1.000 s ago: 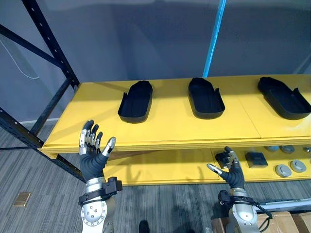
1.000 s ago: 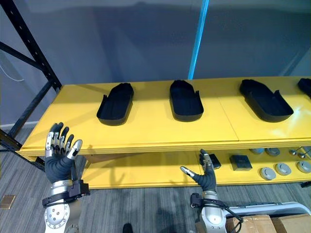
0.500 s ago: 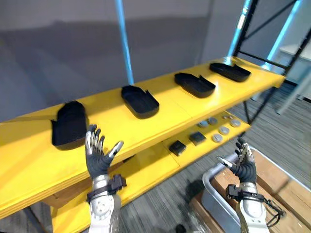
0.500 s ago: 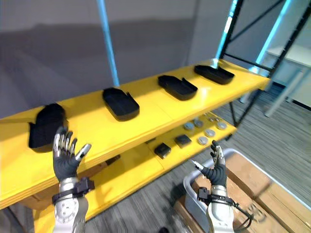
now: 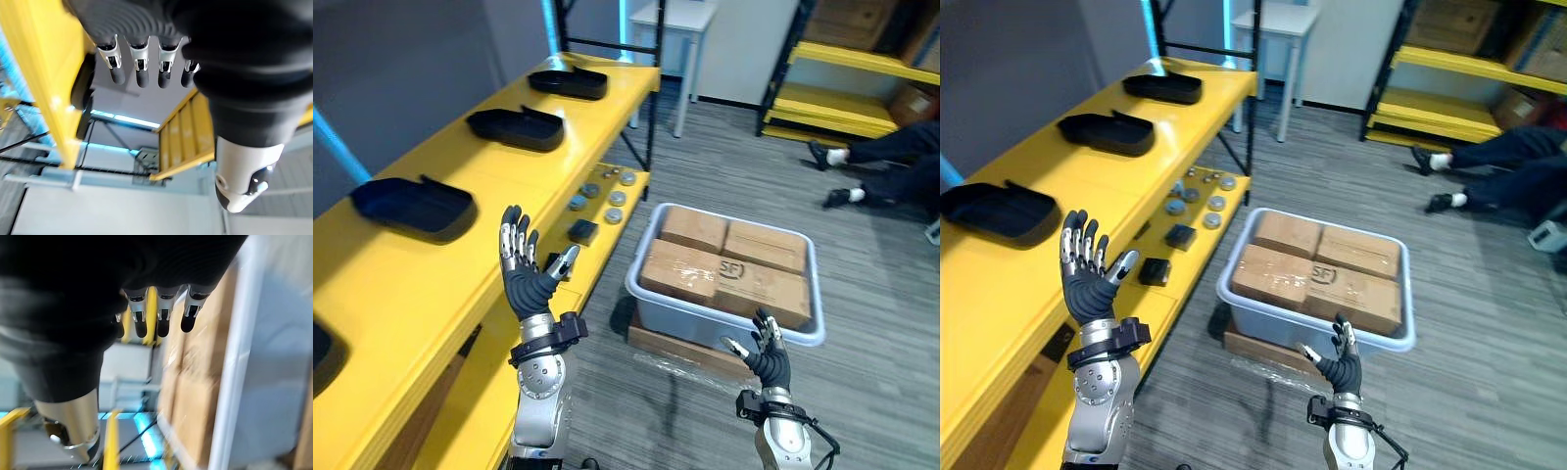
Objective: Walk over and take plastic housings, then place them on the shelf
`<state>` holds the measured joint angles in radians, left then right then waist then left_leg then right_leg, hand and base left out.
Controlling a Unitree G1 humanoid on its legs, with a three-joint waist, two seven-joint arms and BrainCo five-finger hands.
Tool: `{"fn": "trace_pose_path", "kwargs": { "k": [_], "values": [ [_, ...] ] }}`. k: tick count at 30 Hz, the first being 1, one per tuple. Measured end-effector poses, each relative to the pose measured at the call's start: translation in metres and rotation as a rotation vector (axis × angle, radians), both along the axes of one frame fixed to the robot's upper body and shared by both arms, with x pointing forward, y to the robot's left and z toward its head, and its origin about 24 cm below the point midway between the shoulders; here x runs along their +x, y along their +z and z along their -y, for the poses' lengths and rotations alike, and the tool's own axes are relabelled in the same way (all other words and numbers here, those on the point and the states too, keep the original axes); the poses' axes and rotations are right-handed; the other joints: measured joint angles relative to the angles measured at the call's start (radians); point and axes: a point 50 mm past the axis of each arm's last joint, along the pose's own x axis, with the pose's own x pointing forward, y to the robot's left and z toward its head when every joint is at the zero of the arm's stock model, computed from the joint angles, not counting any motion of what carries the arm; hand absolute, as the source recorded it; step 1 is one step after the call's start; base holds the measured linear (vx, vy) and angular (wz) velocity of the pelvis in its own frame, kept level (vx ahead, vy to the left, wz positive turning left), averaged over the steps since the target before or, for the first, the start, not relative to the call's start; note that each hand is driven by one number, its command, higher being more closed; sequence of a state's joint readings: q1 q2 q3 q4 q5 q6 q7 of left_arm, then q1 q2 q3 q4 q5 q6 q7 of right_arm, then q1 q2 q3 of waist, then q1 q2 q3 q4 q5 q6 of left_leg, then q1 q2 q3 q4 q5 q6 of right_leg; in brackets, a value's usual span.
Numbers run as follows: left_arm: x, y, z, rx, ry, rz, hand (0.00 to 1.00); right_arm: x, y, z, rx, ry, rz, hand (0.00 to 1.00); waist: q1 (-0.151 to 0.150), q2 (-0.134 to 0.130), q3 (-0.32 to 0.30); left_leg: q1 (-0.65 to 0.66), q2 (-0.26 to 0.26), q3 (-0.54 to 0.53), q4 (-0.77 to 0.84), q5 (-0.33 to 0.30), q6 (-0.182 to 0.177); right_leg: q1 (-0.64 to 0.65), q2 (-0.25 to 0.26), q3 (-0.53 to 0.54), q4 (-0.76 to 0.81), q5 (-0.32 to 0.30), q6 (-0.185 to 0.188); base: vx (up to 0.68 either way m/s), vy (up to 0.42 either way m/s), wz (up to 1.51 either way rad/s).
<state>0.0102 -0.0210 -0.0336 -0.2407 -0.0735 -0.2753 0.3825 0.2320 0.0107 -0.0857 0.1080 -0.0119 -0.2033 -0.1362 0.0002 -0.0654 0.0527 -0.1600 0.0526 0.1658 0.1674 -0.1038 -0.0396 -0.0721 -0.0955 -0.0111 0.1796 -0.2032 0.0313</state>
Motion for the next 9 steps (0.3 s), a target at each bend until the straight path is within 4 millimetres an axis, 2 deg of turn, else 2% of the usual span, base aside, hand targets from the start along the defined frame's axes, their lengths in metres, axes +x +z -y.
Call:
{"fn": "trace_pose_path", "kwargs": {
  "k": [2, 3, 5, 8, 9],
  "values": [
    [-0.001, -0.009, -0.001, -0.003, 0.0, -0.045, 0.0, -0.007, -0.01, 0.011, -0.023, -0.028, -0.059, 0.0, -0.015, 0.015, -0.014, 0.029, 0.013, -0.021, -0.046, 0.042, -0.014, 0.031, 0.028, 0.008, -0.058, 0.039, -0.005, 0.04, -0.163, -0.54],
    [-0.004, -0.014, -0.005, 0.002, 0.011, -0.071, 0.0, -0.012, -0.017, 0.018, -0.03, -0.058, -0.098, 0.0, -0.016, 0.018, -0.027, 0.061, 0.039, -0.002, -0.082, 0.052, -0.031, 0.047, 0.054, 0.006, -0.079, 0.064, 0.019, 0.1, -0.125, -0.39],
    [-0.007, -0.026, -0.018, 0.006, 0.059, -0.123, 0.0, -0.016, -0.02, 0.025, -0.05, -0.082, -0.122, 0.0, -0.017, 0.016, -0.035, 0.085, 0.061, 0.012, -0.103, 0.055, -0.033, 0.063, 0.076, 0.002, -0.107, 0.087, 0.022, 0.11, -0.113, -0.45],
    [-0.011, -0.063, -0.033, 0.003, 0.112, -0.293, 0.0, -0.025, -0.034, 0.039, -0.064, -0.121, -0.202, 0.0, -0.009, 0.015, -0.04, 0.113, 0.062, 0.016, -0.104, 0.059, -0.029, 0.101, 0.075, 0.002, -0.139, 0.091, 0.02, 0.1, -0.037, -0.11],
    [-0.011, -0.082, -0.036, 0.002, 0.116, -0.383, 0.0, -0.031, -0.045, 0.045, -0.065, -0.137, -0.258, 0.0, -0.009, 0.02, -0.044, 0.113, 0.062, 0.006, -0.105, 0.059, -0.03, 0.106, 0.075, -0.011, -0.138, 0.091, 0.02, 0.05, -0.005, 0.13]
  ]
}}
